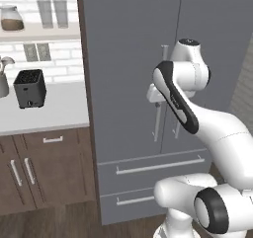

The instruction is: Take the strawberry from the fridge and place it on top of the pancake, located on the dining counter.

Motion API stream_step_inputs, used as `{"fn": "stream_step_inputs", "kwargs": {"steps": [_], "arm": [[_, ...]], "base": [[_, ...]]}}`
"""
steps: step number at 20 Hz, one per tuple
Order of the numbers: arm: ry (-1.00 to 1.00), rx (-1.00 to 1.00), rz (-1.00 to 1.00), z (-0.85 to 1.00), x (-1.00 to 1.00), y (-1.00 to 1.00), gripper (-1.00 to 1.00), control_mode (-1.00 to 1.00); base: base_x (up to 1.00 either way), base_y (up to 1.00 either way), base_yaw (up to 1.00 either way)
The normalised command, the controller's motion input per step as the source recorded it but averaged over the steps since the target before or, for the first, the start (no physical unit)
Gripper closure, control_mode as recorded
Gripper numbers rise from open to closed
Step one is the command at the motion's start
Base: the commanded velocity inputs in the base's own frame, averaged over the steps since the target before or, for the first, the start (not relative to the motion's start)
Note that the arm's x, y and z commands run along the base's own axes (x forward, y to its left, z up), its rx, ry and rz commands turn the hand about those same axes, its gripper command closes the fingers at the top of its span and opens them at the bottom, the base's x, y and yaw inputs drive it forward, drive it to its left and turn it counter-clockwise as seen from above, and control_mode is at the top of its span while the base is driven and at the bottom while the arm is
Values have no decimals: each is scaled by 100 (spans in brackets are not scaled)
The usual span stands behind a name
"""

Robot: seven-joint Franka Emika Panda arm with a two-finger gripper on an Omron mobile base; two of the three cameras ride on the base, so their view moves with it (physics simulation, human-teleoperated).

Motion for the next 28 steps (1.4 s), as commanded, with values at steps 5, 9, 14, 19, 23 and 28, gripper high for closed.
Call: {"fn": "stream_step_inputs", "kwargs": {"steps": [5, 9, 14, 19, 23, 28], "arm": [[0, 0, 0, 0, 0, 0, -100, 100], [0, 0, 0, 0, 0, 0, -100, 100], [0, 0, 0, 0, 0, 0, -100, 100], [0, 0, 0, 0, 0, 0, -100, 100], [0, 0, 0, 0, 0, 0, -100, 100], [0, 0, 0, 0, 3, 0, -100, -100]], "base": [[-1, -55, 0], [-18, -22, -6], [-33, -8, -10], [-66, 0, -5], [-48, 0, -3], [-1, 0, 0]]}}
